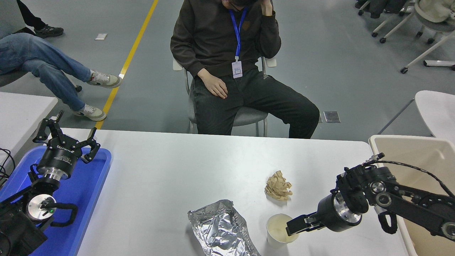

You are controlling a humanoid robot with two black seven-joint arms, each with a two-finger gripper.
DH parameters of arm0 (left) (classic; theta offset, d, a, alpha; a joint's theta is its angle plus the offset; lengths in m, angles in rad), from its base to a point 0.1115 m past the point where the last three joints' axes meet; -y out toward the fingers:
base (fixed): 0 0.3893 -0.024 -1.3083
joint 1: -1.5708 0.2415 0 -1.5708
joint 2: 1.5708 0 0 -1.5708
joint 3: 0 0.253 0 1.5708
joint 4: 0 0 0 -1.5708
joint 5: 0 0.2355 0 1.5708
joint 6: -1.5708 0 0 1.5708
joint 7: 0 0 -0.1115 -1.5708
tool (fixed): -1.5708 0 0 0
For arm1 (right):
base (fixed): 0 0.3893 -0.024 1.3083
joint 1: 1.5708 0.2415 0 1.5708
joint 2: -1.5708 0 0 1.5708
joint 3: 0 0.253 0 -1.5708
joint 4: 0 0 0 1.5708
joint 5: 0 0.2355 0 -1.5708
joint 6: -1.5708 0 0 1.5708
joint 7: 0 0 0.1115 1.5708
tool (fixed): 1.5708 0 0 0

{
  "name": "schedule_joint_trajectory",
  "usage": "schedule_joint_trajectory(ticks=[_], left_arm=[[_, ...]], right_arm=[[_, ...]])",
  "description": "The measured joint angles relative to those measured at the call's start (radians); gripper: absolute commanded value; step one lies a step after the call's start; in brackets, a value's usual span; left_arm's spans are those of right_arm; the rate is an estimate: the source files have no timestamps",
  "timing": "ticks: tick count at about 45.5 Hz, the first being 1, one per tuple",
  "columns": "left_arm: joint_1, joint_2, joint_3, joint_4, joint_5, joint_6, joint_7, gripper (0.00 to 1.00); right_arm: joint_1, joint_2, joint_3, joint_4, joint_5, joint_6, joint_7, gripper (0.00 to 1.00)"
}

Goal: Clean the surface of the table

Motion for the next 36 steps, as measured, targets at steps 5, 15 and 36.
schedule_joint_trajectory(ticks=[5,15,36], left_arm=[[0.0,0.0,0.0,-0.001,0.0,0.0,0.0,1.0],[0.0,0.0,0.0,-0.001,0.001,0.0,0.0,1.0],[0.0,0.0,0.0,-0.001,0.001,0.0,0.0,1.0]], right_arm=[[0.0,0.013,0.005,-0.012,-0.002,-0.001,0.0,0.6],[-0.012,0.023,0.007,-0.022,-0.003,0.0,0.001,0.2],[-0.042,0.026,0.022,-0.027,-0.004,-0.001,0.006,0.0]])
